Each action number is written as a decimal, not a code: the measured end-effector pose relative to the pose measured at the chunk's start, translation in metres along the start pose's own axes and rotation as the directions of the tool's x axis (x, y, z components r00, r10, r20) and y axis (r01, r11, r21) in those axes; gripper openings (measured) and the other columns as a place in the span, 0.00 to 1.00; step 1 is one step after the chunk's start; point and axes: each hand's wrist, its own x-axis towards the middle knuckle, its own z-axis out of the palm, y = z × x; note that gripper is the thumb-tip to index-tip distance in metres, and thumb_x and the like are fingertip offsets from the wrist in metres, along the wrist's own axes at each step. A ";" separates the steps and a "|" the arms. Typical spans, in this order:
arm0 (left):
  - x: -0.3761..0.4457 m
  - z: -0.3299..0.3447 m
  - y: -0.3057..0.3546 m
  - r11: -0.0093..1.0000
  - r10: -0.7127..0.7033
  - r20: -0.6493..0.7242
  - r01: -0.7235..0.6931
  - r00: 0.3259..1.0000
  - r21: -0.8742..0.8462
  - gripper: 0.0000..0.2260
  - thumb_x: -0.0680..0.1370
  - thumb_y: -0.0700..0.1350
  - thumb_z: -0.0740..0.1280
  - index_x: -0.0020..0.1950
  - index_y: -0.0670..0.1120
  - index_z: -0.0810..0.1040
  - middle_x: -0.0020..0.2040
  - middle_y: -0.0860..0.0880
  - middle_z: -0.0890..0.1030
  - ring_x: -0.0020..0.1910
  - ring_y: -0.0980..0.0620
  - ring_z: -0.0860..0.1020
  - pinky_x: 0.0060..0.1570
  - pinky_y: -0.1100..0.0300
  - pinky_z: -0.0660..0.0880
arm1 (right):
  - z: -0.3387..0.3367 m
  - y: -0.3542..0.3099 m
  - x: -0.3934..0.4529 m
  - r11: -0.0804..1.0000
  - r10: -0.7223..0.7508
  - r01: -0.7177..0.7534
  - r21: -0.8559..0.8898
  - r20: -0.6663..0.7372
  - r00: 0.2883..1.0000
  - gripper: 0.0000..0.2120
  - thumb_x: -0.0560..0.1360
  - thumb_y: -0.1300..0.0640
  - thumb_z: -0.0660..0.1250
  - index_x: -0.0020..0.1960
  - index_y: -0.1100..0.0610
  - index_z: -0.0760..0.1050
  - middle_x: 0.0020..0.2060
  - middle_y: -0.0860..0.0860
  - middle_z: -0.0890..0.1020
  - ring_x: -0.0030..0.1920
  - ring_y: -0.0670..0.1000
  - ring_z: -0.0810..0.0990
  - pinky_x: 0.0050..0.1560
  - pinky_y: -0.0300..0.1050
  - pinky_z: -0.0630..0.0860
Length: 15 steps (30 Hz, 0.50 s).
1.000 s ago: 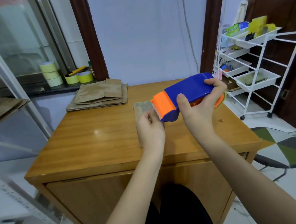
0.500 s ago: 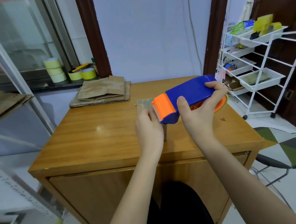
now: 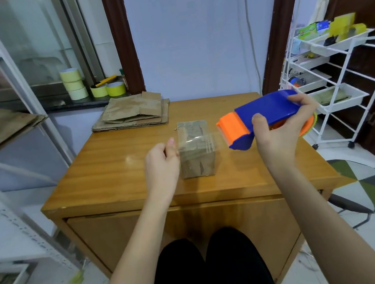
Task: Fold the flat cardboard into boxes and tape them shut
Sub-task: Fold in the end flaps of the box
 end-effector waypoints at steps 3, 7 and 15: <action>0.003 0.002 0.001 0.999 0.018 0.010 -0.018 1.000 0.035 0.17 0.83 0.51 0.56 0.36 0.48 0.72 0.31 0.51 0.74 0.30 0.56 0.71 0.30 0.63 0.65 | -0.002 0.005 -0.001 1.000 0.012 -0.011 0.022 -0.045 0.999 0.23 0.67 0.59 0.67 0.56 0.52 0.59 0.53 0.47 0.65 0.50 0.43 0.71 0.45 0.40 0.72; 0.007 -0.003 -0.004 0.997 0.047 -0.002 -0.046 0.999 0.065 0.18 0.83 0.51 0.56 0.36 0.45 0.72 0.30 0.50 0.73 0.29 0.54 0.70 0.29 0.66 0.64 | -0.002 0.009 -0.001 0.999 0.030 -0.027 0.034 -0.091 0.995 0.23 0.67 0.61 0.67 0.57 0.58 0.58 0.51 0.46 0.65 0.47 0.37 0.71 0.44 0.33 0.70; 0.024 -0.015 -0.010 0.996 0.045 0.073 -0.050 0.996 0.070 0.19 0.82 0.55 0.57 0.39 0.45 0.76 0.30 0.51 0.77 0.31 0.55 0.76 0.34 0.61 0.70 | -0.007 0.018 -0.011 0.995 -0.072 0.075 -0.063 0.061 0.996 0.27 0.67 0.58 0.70 0.58 0.57 0.57 0.54 0.44 0.63 0.52 0.32 0.71 0.45 0.28 0.70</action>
